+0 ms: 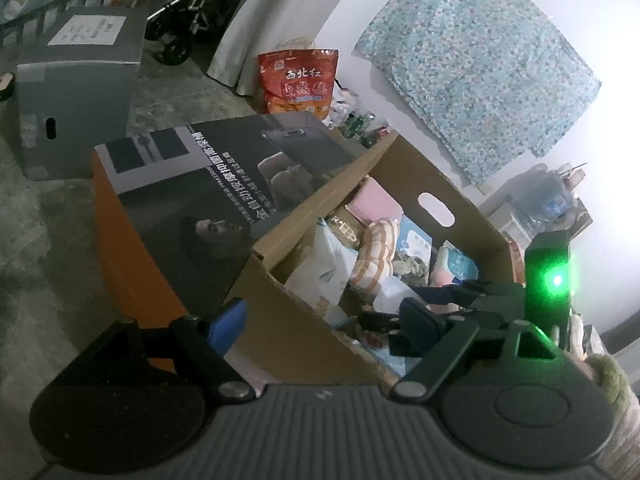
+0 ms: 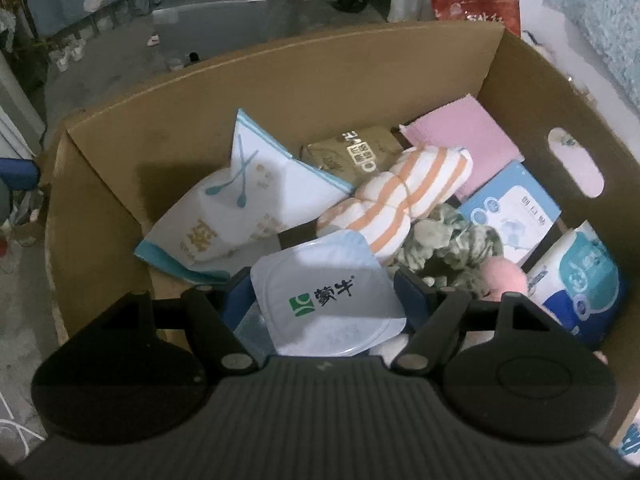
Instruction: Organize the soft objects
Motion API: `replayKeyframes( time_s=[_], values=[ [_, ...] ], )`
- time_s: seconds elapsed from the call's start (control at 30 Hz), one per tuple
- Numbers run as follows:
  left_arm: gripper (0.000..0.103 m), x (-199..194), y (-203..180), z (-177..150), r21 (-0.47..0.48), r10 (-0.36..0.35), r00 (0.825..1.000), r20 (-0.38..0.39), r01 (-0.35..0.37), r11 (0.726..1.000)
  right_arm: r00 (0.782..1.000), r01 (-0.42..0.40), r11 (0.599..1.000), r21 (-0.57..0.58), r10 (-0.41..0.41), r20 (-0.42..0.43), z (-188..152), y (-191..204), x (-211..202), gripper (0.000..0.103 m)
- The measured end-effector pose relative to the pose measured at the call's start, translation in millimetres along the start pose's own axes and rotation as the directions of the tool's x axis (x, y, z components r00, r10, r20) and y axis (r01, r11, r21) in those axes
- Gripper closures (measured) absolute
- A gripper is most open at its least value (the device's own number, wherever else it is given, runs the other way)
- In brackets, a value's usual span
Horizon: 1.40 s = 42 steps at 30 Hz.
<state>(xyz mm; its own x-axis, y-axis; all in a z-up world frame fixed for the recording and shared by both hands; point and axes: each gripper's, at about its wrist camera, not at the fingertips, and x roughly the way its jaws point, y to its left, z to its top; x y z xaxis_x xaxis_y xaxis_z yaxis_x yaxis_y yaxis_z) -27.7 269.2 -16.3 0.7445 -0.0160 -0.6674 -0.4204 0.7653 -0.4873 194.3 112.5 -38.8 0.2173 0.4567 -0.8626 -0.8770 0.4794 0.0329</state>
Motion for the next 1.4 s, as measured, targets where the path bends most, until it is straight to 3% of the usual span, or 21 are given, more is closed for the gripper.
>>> replayKeyframes(
  time_s=[0.13, 0.33, 0.53, 0.6, 0.67, 0.77, 0.87, 1.03, 1.17, 1.3, 1.4],
  values=[
    [0.018, -1.6, -3.5, -2.0, 0.010, 0.012, 1.000, 0.001, -0.012, 1.000, 0.998, -0.070, 0.995, 0.073, 0.070, 0.008, -0.9, -10.9, -9.7, 0.024],
    [0.015, -6.3, -16.2, -7.0, 0.059, 0.047, 0.999, 0.013, -0.048, 0.997, 0.990, -0.088, 0.987, 0.133, 0.072, 0.123, -10.0, -22.7, -46.1, 0.020],
    [0.010, -18.2, -38.8, -16.5, 0.177, 0.070, 0.996, 0.057, -0.079, 0.981, 0.946, -0.158, 0.958, 0.238, 0.078, 0.316, -48.0, -31.7, -116.9, 0.015],
    [0.005, -23.9, -48.4, -19.7, 0.222, 0.072, 0.994, 0.083, -0.089, 0.971, 0.924, -0.147, 0.952, 0.267, 0.036, 0.380, -69.2, -27.3, -144.7, 0.012],
    [0.001, -31.0, -59.6, -25.1, 0.275, 0.074, 0.990, 0.118, -0.104, 0.956, 0.898, -0.146, 0.948, 0.284, 0.006, 0.441, -93.1, -21.9, -168.2, 0.001],
    [0.000, -40.4, -77.5, -33.7, 0.348, 0.068, 0.985, 0.158, -0.120, 0.930, 0.856, -0.129, 0.933, 0.337, -0.067, 0.512, -136.3, -12.5, -199.4, 0.001],
    [0.000, -43.6, -94.6, -41.6, 0.393, 0.068, 0.985, 0.156, -0.125, 0.911, 0.830, -0.080, 0.912, 0.403, -0.163, 0.533, -175.5, -4.0, -217.0, 0.001],
    [0.000, -36.9, -122.1, -59.0, 0.451, 0.118, 0.985, 0.127, -0.163, 0.877, 0.796, 0.072, 0.850, 0.522, -0.364, 0.483, -230.1, 13.2, -231.0, 0.001],
    [0.000, -31.5, -137.3, -71.8, 0.488, 0.118, 0.989, 0.093, -0.148, 0.860, 0.783, 0.149, 0.806, 0.573, -0.450, 0.429, -261.6, 20.0, -235.1, 0.001],
    [0.000, -28.9, -149.9, -85.5, 0.542, 0.115, 0.988, 0.103, -0.153, 0.827, 0.720, 0.268, 0.740, 0.617, -0.580, 0.382, -282.6, 27.2, -245.1, 0.001],
    [0.000, -26.4, -155.7, -92.3, 0.558, 0.089, 0.994, 0.062, -0.108, 0.823, 0.690, 0.308, 0.714, 0.628, -0.622, 0.369, -291.7, 33.4, -249.1, 0.001]
  ],
)
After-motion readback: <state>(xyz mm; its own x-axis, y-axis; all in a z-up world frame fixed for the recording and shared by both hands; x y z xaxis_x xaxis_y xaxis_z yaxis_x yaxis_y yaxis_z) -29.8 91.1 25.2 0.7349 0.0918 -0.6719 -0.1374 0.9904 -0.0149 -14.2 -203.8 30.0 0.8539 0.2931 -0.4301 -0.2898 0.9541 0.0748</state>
